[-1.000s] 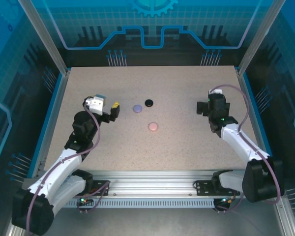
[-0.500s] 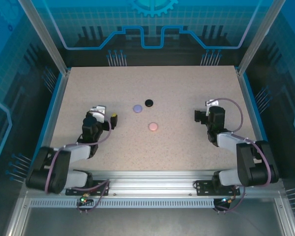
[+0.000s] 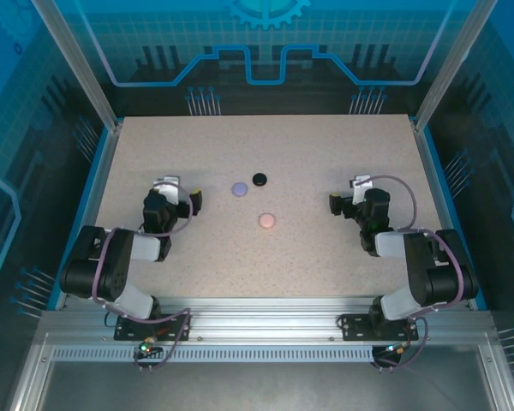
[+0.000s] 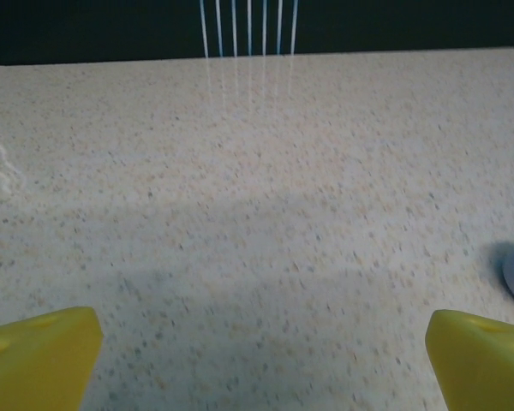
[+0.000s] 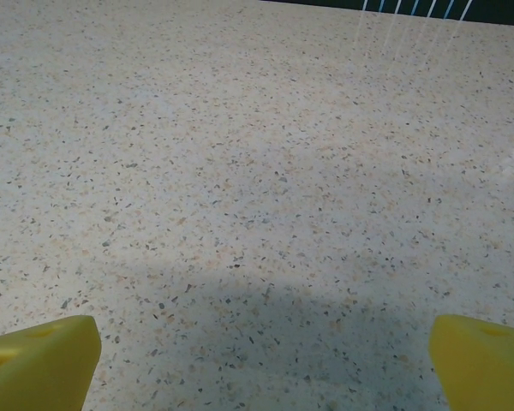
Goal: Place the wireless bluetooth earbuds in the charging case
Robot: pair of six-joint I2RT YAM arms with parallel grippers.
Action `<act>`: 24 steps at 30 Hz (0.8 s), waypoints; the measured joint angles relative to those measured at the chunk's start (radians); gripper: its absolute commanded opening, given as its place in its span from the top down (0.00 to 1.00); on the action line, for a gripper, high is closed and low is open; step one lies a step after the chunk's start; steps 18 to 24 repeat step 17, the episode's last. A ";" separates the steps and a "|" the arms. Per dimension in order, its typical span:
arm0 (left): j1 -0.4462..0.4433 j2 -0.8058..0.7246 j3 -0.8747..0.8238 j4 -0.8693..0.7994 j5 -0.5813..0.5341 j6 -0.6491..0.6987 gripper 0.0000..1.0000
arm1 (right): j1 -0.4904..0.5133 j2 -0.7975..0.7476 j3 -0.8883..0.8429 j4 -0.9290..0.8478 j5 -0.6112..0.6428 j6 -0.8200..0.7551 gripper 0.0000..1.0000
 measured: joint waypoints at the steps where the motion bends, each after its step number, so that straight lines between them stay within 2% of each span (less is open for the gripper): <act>1: 0.007 0.000 0.009 -0.006 0.004 -0.006 0.01 | 0.000 0.000 0.000 0.000 -0.002 -0.001 0.00; 24: 0.016 0.000 0.017 -0.061 0.014 -0.035 0.01 | 0.000 0.000 0.003 0.006 -0.015 -0.002 0.00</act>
